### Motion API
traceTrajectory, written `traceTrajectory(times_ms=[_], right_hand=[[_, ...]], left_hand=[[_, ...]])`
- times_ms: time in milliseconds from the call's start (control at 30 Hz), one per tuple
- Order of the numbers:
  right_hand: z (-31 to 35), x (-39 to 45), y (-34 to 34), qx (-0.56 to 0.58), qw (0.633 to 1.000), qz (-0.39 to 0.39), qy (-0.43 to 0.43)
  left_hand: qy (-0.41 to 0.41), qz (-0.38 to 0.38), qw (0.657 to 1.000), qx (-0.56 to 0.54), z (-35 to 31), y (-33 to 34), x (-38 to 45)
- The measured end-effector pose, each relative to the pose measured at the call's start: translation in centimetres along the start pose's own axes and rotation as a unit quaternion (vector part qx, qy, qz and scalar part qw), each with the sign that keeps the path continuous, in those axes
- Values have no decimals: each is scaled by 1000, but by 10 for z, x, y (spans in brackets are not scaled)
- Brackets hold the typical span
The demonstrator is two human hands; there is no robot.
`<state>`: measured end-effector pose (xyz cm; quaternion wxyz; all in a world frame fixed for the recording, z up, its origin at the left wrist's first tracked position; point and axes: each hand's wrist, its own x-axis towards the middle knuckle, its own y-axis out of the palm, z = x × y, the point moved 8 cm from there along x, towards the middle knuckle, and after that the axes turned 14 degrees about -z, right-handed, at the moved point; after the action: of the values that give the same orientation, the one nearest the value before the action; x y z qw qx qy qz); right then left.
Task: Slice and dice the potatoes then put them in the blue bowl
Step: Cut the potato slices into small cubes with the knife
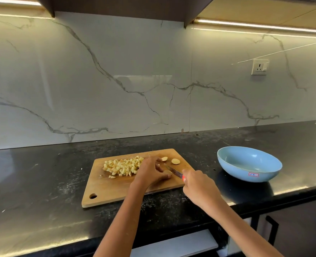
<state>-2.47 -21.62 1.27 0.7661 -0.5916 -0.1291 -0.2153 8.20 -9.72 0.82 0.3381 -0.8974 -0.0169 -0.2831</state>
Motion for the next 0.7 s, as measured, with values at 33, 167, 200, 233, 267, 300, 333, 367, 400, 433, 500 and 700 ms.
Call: traceTrajectory(times_ms=[33,167,200,233,267,300,333,367,400,433,500,700], right_hand=[[1,-1,-1,-1,1000,-4,-1],[3,-3,-2,-5,1000,-3,0],[3,-3,-3,-7,1000,-3,-4],[4,-3,-3,-9,1000,-3,-7],[4,-3,-4,-11,1000,-5,-11],[5,-3,-4,-15,1000,-7,-15],[6,-4,-5,-21,1000,-8,-19],[8,-4,-5,-28,999,-8,-24],[10,-5,-4,-32,999,-4,-27],[13,-4,-2,-33,999,1,-31],[19,-1,1,-37,998,12,-44],[20,0,5,-37,997,30,-58]], left_hand=[[-2,0,1000,1,0,0,0],[-5,5,1000,-1,-1,1,-1],[-7,7,1000,0,-1,1,-1],[-8,8,1000,0,-2,1,0],[-10,10,1000,0,-2,1,-1],[-9,12,1000,0,-2,1,0],[-9,14,1000,-1,-2,1,0],[-9,15,1000,-2,-2,2,0],[-9,17,1000,-3,-3,2,0],[-8,18,1000,-2,-3,2,-1],[-3,20,1000,6,-5,1,-1],[25,64,997,29,-15,5,-4]])
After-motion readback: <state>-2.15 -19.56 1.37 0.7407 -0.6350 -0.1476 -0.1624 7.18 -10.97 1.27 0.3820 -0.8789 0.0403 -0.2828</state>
